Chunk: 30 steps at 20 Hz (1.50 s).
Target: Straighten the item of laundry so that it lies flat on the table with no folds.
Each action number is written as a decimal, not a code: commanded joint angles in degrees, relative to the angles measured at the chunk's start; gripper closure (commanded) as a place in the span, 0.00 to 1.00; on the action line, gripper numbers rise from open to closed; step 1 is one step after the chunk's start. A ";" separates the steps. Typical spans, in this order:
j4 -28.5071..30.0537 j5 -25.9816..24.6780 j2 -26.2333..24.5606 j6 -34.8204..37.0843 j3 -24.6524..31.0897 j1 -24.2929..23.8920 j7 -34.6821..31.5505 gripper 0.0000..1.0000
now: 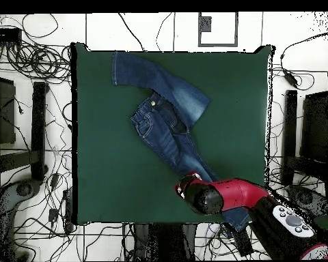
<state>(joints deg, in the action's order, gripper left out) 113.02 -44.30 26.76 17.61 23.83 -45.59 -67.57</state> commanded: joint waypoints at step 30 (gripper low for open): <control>5.15 13.70 -9.75 22.10 2.02 -2.73 2.64 1.00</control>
<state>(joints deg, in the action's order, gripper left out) 113.54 -32.53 23.72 25.58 23.02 -49.20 -67.56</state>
